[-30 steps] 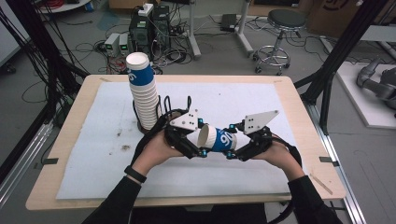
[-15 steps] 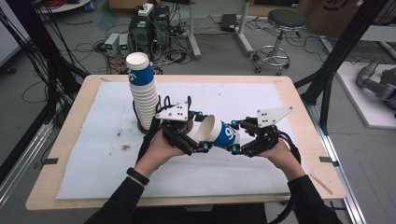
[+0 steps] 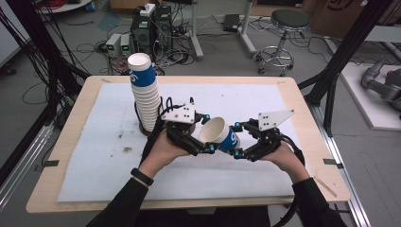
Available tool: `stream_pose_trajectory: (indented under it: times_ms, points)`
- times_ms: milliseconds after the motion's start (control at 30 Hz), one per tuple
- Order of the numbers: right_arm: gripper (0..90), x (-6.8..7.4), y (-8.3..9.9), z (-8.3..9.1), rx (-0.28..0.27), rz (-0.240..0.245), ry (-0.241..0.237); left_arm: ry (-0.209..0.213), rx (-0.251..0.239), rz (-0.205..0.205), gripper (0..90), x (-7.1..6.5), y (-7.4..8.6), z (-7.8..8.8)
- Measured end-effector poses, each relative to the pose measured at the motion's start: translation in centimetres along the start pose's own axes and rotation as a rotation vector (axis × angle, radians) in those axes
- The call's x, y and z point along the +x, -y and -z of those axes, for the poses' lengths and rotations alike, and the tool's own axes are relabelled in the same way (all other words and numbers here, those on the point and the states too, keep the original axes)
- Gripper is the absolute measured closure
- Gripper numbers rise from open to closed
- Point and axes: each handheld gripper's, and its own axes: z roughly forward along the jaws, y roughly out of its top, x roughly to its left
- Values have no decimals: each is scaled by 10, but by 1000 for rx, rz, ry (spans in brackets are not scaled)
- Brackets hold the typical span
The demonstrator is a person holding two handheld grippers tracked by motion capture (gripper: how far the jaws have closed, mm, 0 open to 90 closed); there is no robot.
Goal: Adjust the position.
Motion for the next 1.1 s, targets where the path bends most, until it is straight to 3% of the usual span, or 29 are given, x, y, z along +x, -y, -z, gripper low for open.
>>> stream_pose_trajectory:
  times_ms: [67, 233, 300, 400, 500, 600, 700, 967, 1100]
  points:
    - [217, 3, -3, -4, 70, 37, 24, 0, 43, -14, 210, 1, -4, -2]
    - [223, 6, -3, -17, 140, 58, 51, -4, 115, -24, 213, 1, -10, -6]
    - [277, 5, -1, -20, 153, 53, 55, 0, 129, -26, 215, 1, -13, -6]
    - [304, 4, 2, -21, 125, 51, 49, -5, 126, -25, 213, 2, -15, -6]
    - [305, 1, 2, -18, 74, 32, 29, -17, 49, -3, 174, 2, -16, -7]
    - [305, -1, 4, -16, 2, -9, 9, -53, -69, 16, 133, 0, -15, -8]
    - [305, -1, 5, -14, -70, -25, -1, -37, -180, 63, 130, 1, -12, -9]
    - [305, -2, 5, -12, -163, -58, -29, -6, -297, 102, 133, 3, -11, -15]
    - [306, -2, 6, -13, -164, -70, -31, 13, -305, 97, 187, 4, -11, -17]
